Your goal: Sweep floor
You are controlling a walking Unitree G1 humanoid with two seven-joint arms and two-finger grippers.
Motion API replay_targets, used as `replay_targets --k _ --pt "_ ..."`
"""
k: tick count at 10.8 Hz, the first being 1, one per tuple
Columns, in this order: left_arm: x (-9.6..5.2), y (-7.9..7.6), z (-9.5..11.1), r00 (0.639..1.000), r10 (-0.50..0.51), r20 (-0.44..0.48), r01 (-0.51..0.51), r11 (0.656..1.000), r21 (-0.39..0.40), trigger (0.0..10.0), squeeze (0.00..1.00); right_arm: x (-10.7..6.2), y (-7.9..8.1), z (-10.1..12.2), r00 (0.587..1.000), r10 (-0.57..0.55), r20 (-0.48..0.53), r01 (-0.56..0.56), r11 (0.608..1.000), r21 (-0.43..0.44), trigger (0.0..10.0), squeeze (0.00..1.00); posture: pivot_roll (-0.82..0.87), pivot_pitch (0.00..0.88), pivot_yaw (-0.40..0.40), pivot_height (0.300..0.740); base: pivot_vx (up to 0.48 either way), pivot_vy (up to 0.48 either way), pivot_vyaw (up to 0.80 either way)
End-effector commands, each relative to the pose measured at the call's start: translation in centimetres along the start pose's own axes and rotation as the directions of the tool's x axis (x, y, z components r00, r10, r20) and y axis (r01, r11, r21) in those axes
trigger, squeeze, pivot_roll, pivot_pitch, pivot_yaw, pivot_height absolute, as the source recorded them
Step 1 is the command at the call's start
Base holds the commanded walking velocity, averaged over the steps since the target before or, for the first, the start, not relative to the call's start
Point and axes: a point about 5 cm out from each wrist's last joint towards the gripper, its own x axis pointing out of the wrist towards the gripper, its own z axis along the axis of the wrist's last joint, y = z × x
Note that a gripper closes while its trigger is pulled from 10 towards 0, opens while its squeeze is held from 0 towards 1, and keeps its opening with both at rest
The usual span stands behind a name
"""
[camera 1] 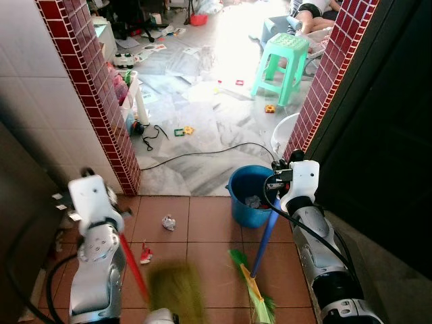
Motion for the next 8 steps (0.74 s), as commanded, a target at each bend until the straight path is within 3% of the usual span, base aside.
replay_targets --k 1,4,5,7,8 --pt "-0.4 -0.9 0.5 0.997 -0.057 -0.047 0.055 0.997 -0.049 10.0 0.00 -0.1 -0.1 -0.5 0.999 -0.002 -0.036 0.002 1.000 -0.003 10.0 0.00 0.00 0.000 0.008 0.740 0.000 0.000 0.00" --pt "-1.2 -1.6 0.1 0.970 -0.147 -0.192 0.124 0.984 -0.127 10.0 0.00 0.0 -0.3 -0.7 0.999 -0.009 -0.053 0.009 1.000 -0.013 10.0 0.00 0.00 0.000 0.009 0.740 0.000 0.000 0.00" --pt "-1.3 -1.7 0.3 0.967 -0.158 -0.202 0.137 0.984 -0.113 10.0 0.00 0.0 -0.5 -0.7 0.998 -0.013 -0.055 0.012 1.000 -0.016 10.0 0.00 0.00 0.000 0.008 0.740 0.000 0.000 0.00" --pt "-0.4 -1.5 1.2 0.990 -0.120 -0.073 0.116 0.991 -0.066 10.0 0.00 0.1 -0.4 -0.6 0.999 -0.013 -0.046 0.012 1.000 -0.016 10.0 0.00 0.00 0.000 0.006 0.740 0.000 0.000 0.00" --pt "0.0 -1.0 2.2 0.996 -0.054 0.073 0.054 0.999 0.004 10.0 0.00 0.2 -0.3 -0.2 1.000 -0.011 -0.020 0.011 1.000 -0.014 10.0 0.00 0.00 0.000 0.004 0.740 0.000 0.000 0.00"
